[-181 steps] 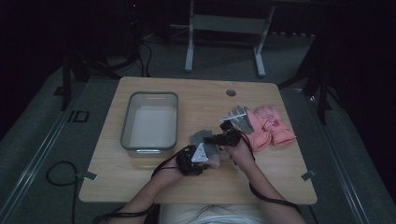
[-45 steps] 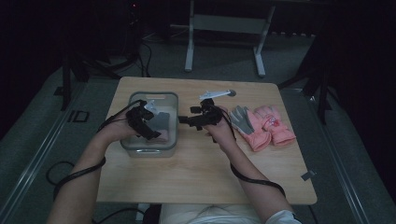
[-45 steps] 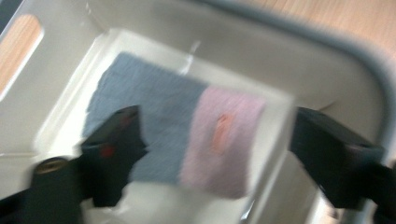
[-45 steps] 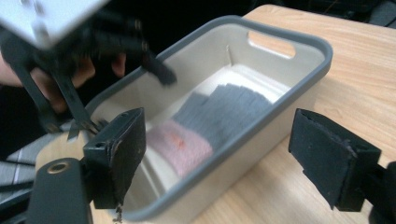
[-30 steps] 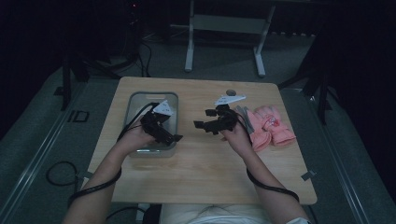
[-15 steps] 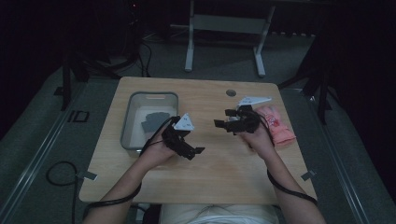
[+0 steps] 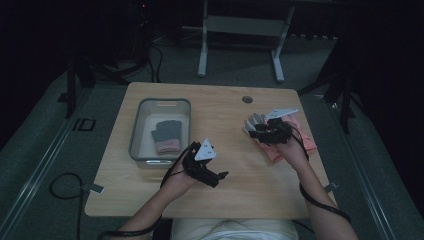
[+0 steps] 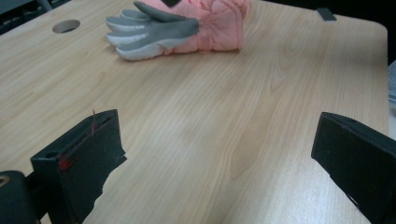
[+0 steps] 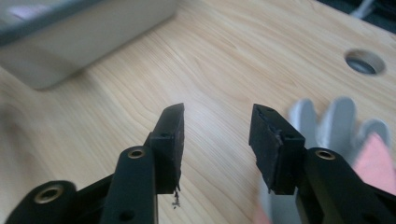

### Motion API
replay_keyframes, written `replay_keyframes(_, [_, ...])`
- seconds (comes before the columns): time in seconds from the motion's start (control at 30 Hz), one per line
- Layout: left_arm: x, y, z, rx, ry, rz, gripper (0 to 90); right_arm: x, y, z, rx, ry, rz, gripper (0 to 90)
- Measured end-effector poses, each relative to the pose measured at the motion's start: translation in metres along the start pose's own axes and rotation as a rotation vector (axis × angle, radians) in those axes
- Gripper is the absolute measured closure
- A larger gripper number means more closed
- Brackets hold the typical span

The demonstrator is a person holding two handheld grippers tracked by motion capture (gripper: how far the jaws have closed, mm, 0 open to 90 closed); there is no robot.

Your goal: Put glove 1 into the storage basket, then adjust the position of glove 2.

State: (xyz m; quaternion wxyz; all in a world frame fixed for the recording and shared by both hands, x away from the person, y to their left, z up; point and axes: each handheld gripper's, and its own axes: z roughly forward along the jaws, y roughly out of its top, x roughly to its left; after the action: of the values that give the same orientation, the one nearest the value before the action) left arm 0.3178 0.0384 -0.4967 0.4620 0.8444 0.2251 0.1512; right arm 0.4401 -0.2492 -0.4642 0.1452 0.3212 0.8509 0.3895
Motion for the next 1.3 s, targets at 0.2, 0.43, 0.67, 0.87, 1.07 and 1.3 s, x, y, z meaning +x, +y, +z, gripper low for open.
replay_keyframes(0.2, [-0.009, -0.016, 0.002, -0.049, -0.001, -0.044, 1.6, -0.02, -0.008, 0.001, 0.048, -0.053, 0.032, 67.3])
replay_keyframes(0.43, [-0.023, -0.044, 0.007, -0.054, 0.039, -0.055, 1.7, -0.041, -0.014, 0.017, 0.105, -0.071, 0.028, 68.0])
replay_keyframes(0.67, [-0.034, -0.052, 0.007, -0.052, 0.072, -0.044, 1.7, -0.052, -0.022, 0.045, 0.255, -0.096, -0.096, 62.1])
replay_keyframes(0.87, [-0.031, -0.05, 0.003, -0.07, 0.075, -0.068, 1.7, -0.057, -0.029, 0.058, 0.286, -0.062, -0.04, 69.9])
replay_keyframes(1.07, [-0.031, -0.055, 0.004, -0.068, 0.072, -0.07, 1.6, -0.054, -0.037, 0.055, 0.225, -0.088, 0.064, 85.0])
replay_keyframes(1.3, [-0.029, -0.057, 0.002, -0.082, 0.082, -0.056, 1.6, -0.03, -0.02, 0.016, 0.039, -0.082, 0.204, 87.7])
